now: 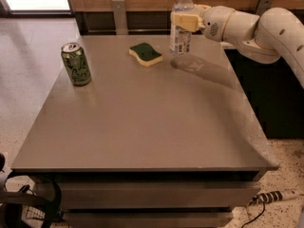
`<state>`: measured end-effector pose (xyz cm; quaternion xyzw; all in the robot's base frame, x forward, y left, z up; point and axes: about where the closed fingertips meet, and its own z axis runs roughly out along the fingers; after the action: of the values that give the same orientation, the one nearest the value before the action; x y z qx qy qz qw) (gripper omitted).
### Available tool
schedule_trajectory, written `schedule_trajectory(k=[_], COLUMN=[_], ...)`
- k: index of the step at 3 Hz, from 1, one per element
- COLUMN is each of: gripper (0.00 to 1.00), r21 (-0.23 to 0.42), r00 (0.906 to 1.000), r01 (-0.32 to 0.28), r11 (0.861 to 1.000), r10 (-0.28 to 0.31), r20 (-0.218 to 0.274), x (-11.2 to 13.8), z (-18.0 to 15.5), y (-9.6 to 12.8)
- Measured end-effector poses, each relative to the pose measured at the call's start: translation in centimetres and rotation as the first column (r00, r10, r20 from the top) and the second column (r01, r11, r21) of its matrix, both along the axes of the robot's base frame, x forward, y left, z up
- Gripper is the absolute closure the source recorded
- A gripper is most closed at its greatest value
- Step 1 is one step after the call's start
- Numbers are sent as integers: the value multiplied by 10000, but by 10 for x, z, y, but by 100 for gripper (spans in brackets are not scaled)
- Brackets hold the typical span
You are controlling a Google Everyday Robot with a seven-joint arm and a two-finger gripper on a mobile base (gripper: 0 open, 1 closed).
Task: Move blue plastic bottle near sponge
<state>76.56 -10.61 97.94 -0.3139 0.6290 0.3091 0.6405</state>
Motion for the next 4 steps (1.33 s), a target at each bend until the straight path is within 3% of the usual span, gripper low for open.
schedule_trajectory(k=[1,3,4], gripper=[100,100,84], r21=[-339,-57,-30], r00=[9996,9910,9913], r01=[276,1326,1312], r11=[9990,9912,9914], r10=[-279,-1327,-1312], r20=[-66,-158,-138], x=[3,9,9], z=[-11,-50,-49], y=[16,23,27])
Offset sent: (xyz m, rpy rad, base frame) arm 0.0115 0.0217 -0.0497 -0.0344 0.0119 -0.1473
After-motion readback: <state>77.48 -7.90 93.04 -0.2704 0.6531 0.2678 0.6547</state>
